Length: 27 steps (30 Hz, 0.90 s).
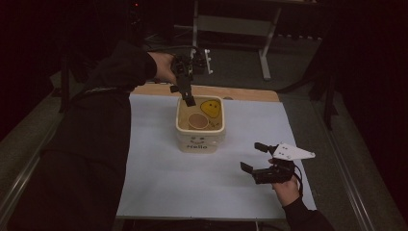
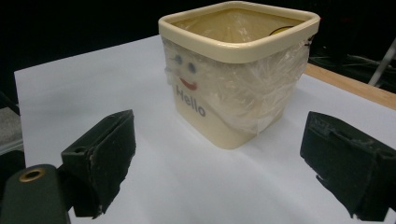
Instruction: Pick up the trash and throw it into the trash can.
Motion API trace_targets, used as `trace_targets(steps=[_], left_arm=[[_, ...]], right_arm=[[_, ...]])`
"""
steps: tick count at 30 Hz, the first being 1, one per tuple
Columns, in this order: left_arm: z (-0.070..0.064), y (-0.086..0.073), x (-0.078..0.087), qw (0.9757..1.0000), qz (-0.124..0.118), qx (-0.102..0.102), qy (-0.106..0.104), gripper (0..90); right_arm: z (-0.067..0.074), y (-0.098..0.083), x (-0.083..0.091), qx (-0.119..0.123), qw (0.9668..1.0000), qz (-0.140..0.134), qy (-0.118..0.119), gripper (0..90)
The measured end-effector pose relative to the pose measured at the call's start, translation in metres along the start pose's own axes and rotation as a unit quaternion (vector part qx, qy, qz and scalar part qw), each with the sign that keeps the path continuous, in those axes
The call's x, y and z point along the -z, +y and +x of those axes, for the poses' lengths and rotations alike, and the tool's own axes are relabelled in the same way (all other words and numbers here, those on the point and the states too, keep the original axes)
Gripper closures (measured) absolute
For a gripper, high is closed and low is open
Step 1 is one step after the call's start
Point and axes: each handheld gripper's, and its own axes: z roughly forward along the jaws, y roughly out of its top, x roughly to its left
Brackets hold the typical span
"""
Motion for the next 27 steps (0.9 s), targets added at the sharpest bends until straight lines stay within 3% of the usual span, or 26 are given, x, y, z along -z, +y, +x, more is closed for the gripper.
trace_targets(steps=[14,19,27], left_arm=[[-0.011,-0.047,0.0,0.9992,-0.023,0.032,-0.006,0.5],[-0.016,-0.071,0.001,0.9986,-0.03,0.044,0.002,0.5],[-0.028,-0.095,0.006,0.9965,-0.052,0.065,0.01,0.6]], right_arm=[[0.0,0.001,-0.004,0.002,1.0,0.003,0.005,10.2],[0.0,0.001,-0.004,0.002,1.0,0.003,0.004,10.2],[0.001,0.001,-0.004,0.004,1.0,0.005,0.004,10.2]])
